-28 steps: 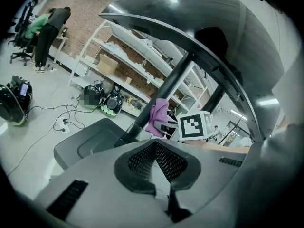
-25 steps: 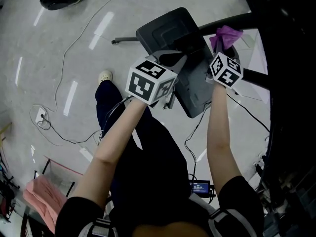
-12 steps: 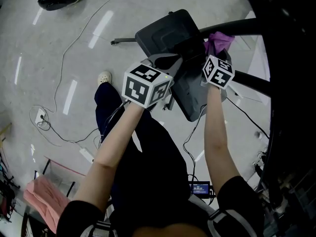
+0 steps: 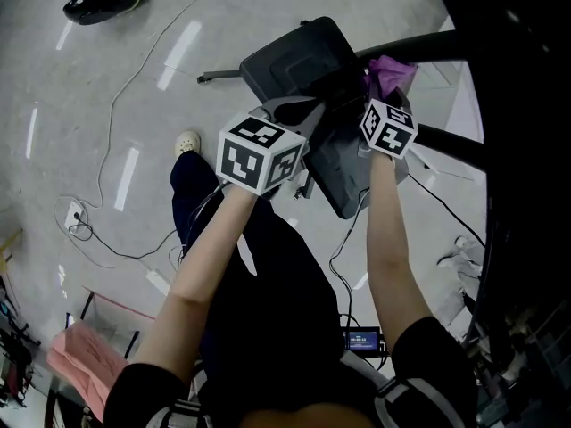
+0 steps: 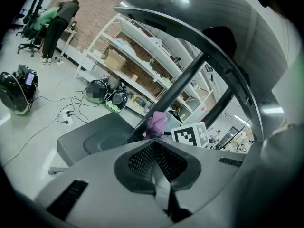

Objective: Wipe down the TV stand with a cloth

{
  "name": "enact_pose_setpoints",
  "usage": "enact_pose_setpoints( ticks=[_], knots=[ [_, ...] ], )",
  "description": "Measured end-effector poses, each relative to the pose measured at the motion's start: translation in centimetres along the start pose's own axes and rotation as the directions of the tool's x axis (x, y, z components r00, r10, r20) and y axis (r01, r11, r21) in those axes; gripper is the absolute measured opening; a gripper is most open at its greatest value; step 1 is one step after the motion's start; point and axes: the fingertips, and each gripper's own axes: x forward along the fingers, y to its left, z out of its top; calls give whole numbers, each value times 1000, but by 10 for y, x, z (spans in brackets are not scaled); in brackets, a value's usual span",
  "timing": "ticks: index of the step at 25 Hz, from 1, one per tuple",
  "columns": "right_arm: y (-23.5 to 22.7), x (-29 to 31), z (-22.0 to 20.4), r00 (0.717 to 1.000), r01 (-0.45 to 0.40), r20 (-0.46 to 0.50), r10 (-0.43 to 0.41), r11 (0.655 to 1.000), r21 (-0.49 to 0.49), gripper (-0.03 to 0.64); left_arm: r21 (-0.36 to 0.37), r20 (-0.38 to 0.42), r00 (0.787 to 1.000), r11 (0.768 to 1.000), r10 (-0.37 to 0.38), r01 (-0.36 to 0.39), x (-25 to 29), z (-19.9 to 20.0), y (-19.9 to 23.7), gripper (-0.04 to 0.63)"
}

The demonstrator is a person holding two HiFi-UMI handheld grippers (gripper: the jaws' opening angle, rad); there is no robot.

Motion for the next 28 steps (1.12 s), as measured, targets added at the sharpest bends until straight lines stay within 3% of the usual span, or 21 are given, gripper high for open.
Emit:
enact_pose_setpoints(
  ticks=[6, 14, 21, 28],
  knots=[
    [-3, -21, -4, 1000, 21, 21, -23, 998, 61, 89, 16, -3, 1000, 1000, -15, 15, 2, 0, -10, 7],
    [-9, -80, 20, 984, 60, 155, -90, 981, 186, 89, 56, 5, 999, 997, -49, 48, 6, 4, -37, 6],
    [-40, -129, 63, 944, 82, 281, -173, 948, 308, 89, 82, 14, 996, 993, -84, 83, 15, 11, -61, 7],
    [-65, -176, 89, 881, 85, 398, -257, 912, 401, 89, 104, 16, 991, 986, -133, 131, 26, 15, -86, 7]
  ],
)
